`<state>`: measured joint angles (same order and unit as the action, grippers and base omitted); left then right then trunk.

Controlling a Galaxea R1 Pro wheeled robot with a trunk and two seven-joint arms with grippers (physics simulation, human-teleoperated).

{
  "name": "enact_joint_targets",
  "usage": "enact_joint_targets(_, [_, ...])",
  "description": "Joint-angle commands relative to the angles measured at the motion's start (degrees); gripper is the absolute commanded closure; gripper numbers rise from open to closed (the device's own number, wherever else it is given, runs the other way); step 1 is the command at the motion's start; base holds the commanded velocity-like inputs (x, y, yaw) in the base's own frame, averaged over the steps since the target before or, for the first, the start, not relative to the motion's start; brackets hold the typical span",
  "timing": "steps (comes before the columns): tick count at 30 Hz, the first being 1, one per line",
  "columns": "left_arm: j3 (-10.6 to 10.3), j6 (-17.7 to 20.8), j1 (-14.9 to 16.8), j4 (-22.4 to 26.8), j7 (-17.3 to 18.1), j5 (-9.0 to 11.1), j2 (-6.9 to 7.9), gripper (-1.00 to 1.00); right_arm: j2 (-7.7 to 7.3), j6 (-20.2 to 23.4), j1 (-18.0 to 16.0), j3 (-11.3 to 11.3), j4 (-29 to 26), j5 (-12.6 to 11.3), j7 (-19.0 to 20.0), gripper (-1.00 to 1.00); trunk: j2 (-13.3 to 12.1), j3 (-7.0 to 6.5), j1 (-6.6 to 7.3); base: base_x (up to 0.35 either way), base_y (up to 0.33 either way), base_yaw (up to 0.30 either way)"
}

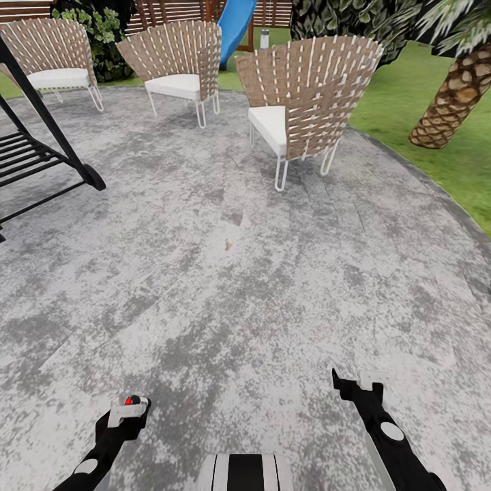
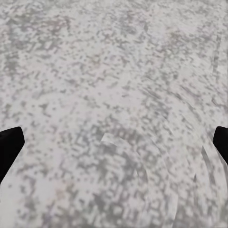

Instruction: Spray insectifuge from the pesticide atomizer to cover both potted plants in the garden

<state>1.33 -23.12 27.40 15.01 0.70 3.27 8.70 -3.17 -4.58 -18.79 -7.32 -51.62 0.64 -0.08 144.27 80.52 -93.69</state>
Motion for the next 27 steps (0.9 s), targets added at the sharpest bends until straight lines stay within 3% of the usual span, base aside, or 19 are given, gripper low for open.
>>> enact_joint_targets(1, [0.0,-0.2,0.0,0.0,0.1,0.3,0.0,-1.0,0.0,-0.2,0.0,0.0,0.0,0.1,0.0,-1.0,0.0,0.03,0.01,0.023,0.005,0.0])
enact_joint_targets(27, [0.1,-0.2,0.0,0.0,0.1,0.3,0.0,-1.0,0.0,-0.2,0.0,0.0,0.0,0.1,0.0,-1.0,0.0,0.03,0.01,0.029,0.0,0.0])
